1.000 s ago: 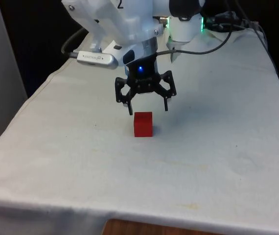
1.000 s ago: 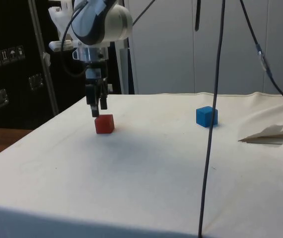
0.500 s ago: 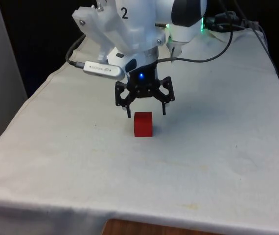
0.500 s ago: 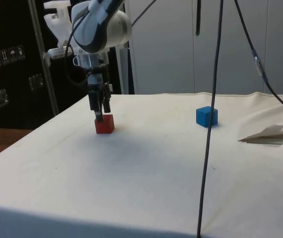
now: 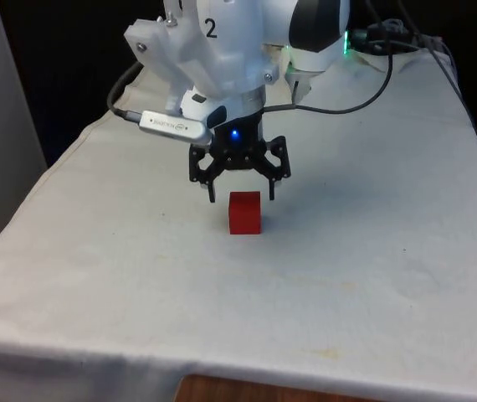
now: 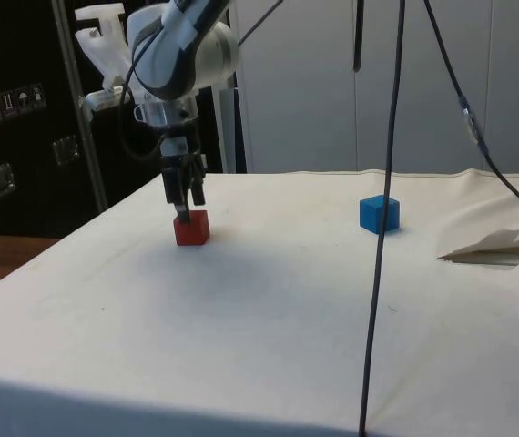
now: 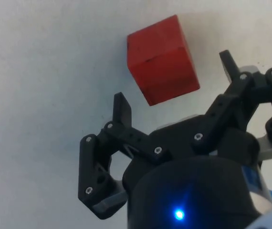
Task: Stack the two cubes.
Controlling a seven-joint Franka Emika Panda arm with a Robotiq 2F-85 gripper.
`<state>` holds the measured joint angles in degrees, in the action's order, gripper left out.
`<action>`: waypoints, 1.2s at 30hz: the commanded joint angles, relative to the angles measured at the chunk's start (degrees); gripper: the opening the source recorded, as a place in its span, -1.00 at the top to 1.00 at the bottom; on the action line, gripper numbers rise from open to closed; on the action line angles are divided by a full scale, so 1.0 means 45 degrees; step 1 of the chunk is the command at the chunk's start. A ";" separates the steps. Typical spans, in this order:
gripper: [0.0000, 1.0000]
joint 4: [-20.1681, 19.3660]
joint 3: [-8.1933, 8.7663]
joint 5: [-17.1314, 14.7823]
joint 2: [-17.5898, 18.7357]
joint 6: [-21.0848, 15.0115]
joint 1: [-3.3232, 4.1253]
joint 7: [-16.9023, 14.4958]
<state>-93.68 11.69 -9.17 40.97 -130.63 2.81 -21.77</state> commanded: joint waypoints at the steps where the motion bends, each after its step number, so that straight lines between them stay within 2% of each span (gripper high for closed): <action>1: -1.00 0.0025 -0.0038 -0.0089 0.0076 -0.0064 -0.0025 0.0051; 8: -1.00 0.0051 -0.0102 -0.0726 0.0267 -0.0216 -0.0102 -0.0102; 9: -1.00 0.0000 0.0000 -0.0649 0.0216 -0.0153 -0.0013 -0.0051; 10: -1.00 0.0064 -0.0089 -0.0815 0.0293 -0.0242 -0.0115 -0.0115; 15: -1.00 0.0140 -0.0102 -0.1324 0.0535 -0.0433 -0.0153 -0.0255; 16: -1.00 0.0064 0.0000 -0.1171 0.0433 -0.0344 -0.0051 -0.0178; 17: -1.00 0.0153 -0.0102 -0.1401 0.0573 -0.0471 -0.0166 -0.0280; 21: -1.00 0.0127 -0.0089 -0.1706 0.0662 -0.0675 -0.0166 -0.0420; 23: -1.00 0.0051 -0.0076 -0.1795 0.0624 -0.0764 -0.0178 -0.0509; 24: -1.00 0.0115 0.0000 -0.1681 0.0649 -0.0598 -0.0102 -0.0395; 26: -1.00 -0.0013 -0.0076 -0.1833 0.0586 -0.0828 -0.0191 -0.0573; 32: -1.00 0.0025 0.0038 -0.1719 0.0586 -0.0700 -0.0153 -0.0611; 34: -1.00 -0.0102 0.0000 -0.1783 0.0509 -0.0853 -0.0191 -0.0738; 36: -0.60 -0.0102 0.0013 -0.1783 0.0509 -0.0853 -0.0191 -0.0777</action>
<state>-93.68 11.92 -16.90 43.60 -133.79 2.06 -24.92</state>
